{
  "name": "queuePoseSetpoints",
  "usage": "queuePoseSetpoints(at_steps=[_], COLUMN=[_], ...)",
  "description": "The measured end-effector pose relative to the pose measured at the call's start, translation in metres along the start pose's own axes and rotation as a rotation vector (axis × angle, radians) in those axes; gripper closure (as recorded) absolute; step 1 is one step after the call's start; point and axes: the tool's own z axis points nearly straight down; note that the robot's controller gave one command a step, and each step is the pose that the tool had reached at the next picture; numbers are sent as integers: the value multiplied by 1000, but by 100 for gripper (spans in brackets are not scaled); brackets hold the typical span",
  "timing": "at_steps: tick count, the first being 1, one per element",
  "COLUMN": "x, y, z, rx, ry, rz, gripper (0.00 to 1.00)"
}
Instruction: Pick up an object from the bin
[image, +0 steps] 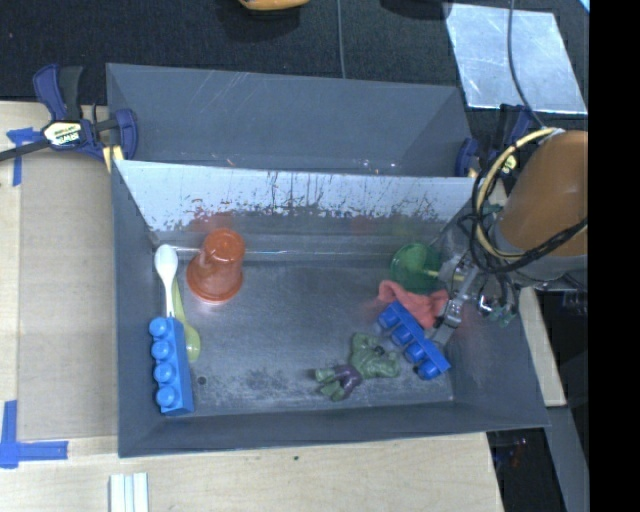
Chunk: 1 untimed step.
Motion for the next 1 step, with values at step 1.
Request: queuePoseSetpoints(at_steps=[1], x=[0], y=[-10], z=[79], rx=[-2], ry=[-5], rz=[53], gripper=[0])
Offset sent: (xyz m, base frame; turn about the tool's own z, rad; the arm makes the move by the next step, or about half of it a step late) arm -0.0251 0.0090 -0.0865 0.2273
